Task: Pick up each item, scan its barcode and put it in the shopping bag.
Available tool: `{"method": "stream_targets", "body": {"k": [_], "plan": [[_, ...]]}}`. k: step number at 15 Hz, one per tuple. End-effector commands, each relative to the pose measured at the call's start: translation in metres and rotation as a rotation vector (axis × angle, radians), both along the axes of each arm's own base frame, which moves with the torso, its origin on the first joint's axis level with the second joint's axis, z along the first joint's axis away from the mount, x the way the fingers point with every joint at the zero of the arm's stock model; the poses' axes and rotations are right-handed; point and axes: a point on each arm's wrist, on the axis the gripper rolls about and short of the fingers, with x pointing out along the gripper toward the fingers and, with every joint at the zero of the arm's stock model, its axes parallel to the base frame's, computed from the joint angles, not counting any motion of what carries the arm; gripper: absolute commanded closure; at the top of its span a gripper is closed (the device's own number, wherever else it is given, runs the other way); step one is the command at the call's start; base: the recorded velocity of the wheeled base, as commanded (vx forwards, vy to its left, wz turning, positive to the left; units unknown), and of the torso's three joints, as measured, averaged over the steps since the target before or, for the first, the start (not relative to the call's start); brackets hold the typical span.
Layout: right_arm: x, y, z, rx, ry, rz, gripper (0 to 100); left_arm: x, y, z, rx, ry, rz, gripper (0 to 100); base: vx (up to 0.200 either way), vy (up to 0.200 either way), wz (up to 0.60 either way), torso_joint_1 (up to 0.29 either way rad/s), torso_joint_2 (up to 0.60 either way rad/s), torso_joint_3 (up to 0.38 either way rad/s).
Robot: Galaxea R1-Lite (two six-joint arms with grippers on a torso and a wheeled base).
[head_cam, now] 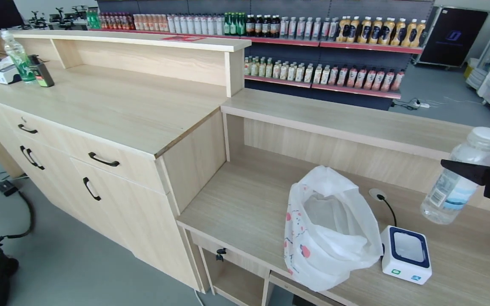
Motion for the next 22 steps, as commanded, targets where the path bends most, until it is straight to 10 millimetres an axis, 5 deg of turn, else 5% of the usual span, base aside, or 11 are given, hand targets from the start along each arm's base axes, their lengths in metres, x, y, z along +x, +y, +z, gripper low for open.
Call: {"method": "stream_targets", "body": {"k": [1, 7, 11, 22], "plan": [[0.003, -0.001, -0.004, 0.005, 0.018, -0.001, 100, 0.0, 0.0, 0.0, 0.0, 0.001, 0.0, 0, 0.0, 0.0, 0.0, 0.0, 0.0, 0.0], [0.058, 0.001, -0.053, 0.031, 0.11, 0.062, 100, 0.0, 0.0, 0.0, 0.0, 0.001, 0.0, 0, 0.0, 0.0, 0.0, 0.0, 0.0, 0.0], [0.09, 0.021, -0.078, 0.024, 0.087, 0.151, 100, 0.0, 0.0, 0.0, 0.0, 0.001, 0.0, 0, 0.0, 0.0, 0.0, 0.0, 0.0, 0.0], [0.133, 0.033, -0.129, 0.015, 0.066, 0.202, 100, 0.0, 0.0, 0.0, 0.0, 0.001, 0.0, 0, 0.0, 0.0, 0.0, 0.0, 0.0, 0.0]]}}
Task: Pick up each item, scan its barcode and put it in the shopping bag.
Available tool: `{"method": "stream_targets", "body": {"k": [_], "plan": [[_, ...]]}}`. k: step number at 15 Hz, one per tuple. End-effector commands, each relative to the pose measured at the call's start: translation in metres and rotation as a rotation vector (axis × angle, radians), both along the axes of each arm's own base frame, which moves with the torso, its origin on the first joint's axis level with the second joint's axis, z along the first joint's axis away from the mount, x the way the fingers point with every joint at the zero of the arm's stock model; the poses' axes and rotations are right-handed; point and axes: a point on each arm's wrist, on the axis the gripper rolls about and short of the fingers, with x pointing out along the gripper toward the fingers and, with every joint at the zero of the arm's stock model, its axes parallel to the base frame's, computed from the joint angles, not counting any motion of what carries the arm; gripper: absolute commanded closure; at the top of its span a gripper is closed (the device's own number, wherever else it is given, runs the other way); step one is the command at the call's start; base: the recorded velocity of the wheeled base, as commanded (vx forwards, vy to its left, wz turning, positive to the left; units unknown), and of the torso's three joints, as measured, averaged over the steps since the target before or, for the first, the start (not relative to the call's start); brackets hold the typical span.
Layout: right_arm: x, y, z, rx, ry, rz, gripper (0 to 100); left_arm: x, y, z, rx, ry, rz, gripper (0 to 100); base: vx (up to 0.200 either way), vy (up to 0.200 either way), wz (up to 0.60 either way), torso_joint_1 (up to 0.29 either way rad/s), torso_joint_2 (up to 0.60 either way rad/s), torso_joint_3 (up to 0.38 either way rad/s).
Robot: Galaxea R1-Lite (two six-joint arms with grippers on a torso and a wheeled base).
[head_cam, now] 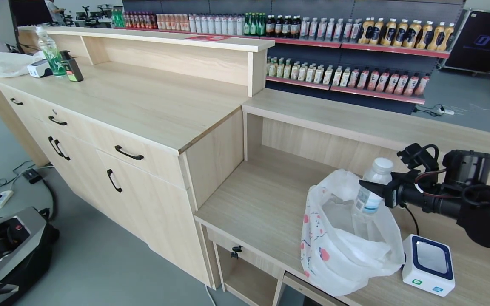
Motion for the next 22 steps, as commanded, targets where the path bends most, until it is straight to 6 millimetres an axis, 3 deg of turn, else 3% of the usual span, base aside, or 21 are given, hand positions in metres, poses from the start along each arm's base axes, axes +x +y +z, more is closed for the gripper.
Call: {"method": "stream_targets", "body": {"k": [1, 5, 22], "plan": [[0.014, -0.003, -0.017, 0.0, 0.002, -0.006, 100, 0.0, 0.0, 0.0, 0.0, 0.001, 0.0, 0, 0.0, 0.0, 0.0, 0.0, 0.0, 0.0], [0.033, 0.0, -0.028, -0.001, -0.061, 0.005, 100, 0.0, 0.0, 0.0, 0.0, 0.001, 0.0, 0, 0.0, 0.0, 0.0, 0.0, 0.0, 0.0], [0.079, 0.01, -0.063, 0.004, -0.107, 0.035, 100, 0.0, 0.0, 0.0, 0.0, 0.001, 0.0, 0, 0.0, 0.0, 0.0, 0.0, 0.0, 0.0]]}}
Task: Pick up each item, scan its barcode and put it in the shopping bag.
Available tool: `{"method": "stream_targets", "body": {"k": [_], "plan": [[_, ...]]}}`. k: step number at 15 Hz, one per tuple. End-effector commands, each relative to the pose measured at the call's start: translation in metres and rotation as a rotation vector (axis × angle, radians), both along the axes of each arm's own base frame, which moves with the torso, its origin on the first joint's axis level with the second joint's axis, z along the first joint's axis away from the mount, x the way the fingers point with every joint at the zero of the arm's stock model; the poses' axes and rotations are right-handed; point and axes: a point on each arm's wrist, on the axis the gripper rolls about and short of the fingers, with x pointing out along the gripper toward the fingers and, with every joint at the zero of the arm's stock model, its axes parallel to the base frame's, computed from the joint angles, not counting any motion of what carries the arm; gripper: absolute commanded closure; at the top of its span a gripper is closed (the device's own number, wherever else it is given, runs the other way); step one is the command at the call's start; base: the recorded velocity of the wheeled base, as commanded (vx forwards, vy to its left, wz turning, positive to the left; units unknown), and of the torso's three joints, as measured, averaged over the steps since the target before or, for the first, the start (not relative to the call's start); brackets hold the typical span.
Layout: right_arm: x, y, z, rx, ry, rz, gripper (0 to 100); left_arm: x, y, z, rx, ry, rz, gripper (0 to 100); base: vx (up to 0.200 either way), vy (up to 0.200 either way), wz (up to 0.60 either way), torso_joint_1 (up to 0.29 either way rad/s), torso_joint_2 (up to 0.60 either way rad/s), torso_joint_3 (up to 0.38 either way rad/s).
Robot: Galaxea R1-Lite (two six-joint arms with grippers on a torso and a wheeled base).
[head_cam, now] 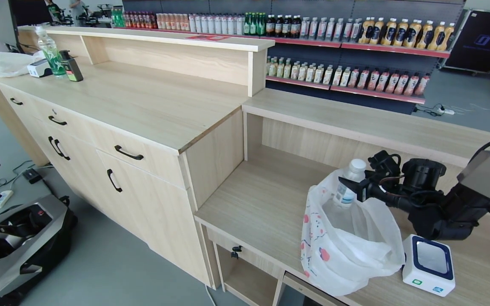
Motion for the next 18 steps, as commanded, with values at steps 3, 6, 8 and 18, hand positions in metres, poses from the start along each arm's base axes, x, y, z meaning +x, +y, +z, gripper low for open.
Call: {"method": "stream_targets", "body": {"k": [3, 6, 8, 18], "plan": [[0.006, -0.001, -0.011, 0.002, 0.023, -0.001, 100, 0.0, 0.0, 0.0, 0.0, 0.001, 0.0, 0, 0.0, 0.0, 0.0, 0.0, 0.0, 0.0], [0.009, 0.0, -0.015, 0.002, 0.027, -0.001, 100, 0.0, 0.0, 0.0, 0.0, 0.001, 0.0, 0, 0.0, 0.0, 0.0, 0.0, 0.0, 0.0], [0.014, -0.001, -0.016, 0.002, 0.024, -0.001, 100, 0.0, 0.0, 0.0, 0.0, 0.001, 0.0, 0, 0.0, 0.0, 0.0, 0.0, 0.0, 0.0], [0.014, -0.003, -0.016, 0.002, 0.024, -0.006, 0, 0.0, 0.0, 0.0, 0.0, 0.001, 0.0, 0, 0.0, 0.0, 0.0, 0.0, 0.0, 0.0]]}}
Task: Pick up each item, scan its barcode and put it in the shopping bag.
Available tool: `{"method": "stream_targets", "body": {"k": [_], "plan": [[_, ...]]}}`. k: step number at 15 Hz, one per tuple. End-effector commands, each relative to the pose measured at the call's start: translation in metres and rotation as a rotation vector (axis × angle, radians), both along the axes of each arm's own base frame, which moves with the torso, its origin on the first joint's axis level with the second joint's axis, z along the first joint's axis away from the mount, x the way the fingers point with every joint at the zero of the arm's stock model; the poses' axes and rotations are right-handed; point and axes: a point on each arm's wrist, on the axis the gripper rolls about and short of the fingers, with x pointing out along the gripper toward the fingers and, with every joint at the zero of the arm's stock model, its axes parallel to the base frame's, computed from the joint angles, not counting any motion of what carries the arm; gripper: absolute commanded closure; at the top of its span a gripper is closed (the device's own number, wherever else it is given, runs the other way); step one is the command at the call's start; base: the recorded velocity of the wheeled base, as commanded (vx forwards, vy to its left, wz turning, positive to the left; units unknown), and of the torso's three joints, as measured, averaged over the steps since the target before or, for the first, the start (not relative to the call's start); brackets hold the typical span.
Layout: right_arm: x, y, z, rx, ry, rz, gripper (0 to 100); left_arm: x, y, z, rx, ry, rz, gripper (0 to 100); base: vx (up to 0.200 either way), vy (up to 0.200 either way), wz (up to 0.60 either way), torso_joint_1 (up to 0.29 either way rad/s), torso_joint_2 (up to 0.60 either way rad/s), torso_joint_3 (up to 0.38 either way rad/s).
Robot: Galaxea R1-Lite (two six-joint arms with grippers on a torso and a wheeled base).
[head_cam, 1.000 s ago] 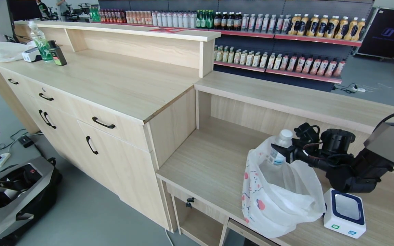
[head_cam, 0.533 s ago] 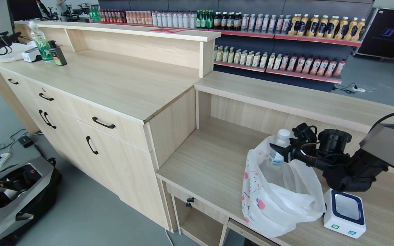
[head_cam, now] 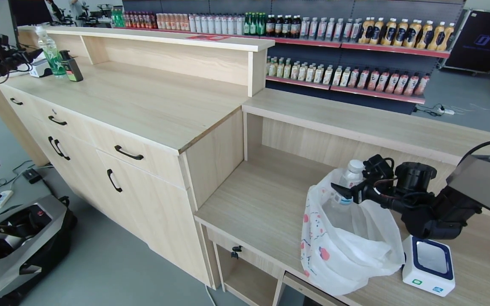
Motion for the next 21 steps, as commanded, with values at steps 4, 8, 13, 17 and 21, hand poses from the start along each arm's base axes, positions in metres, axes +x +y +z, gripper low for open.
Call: {"method": "stream_targets", "body": {"k": [4, 8, 13, 17, 21], "plan": [[-0.004, 0.001, 0.028, 0.031, -0.04, 0.001, 0, 0.0, 0.0, 0.0, 0.0, 0.001, 0.0, 0, 0.0, 0.0, 0.0, 0.0, 0.0, 0.0], [-0.053, 0.003, 0.098, 0.026, -0.07, 0.004, 0, 0.0, 0.0, 0.0, 0.0, 0.001, 0.0, 0, 0.0, 0.0, 0.0, 0.0, 0.0, 0.0], [-0.172, -0.01, 0.192, -0.009, -0.205, -0.065, 0, 0.0, 0.0, 0.0, 0.0, 0.001, 0.0, 0, 0.0, 0.0, 0.0, 0.0, 0.0, 0.0], [-0.227, -0.04, 0.228, -0.115, -0.187, -0.297, 0, 0.0, 0.0, 0.0, 0.0, 0.001, 0.0, 0, 0.0, 0.0, -0.45, -0.087, 0.18, 0.12], [-0.237, -0.069, 0.238, -0.082, -0.019, -0.547, 0, 0.0, 0.0, 0.0, 0.0, 0.001, 0.0, 0, 0.0, 0.0, -0.6, -0.139, 0.36, 0.201]]}}
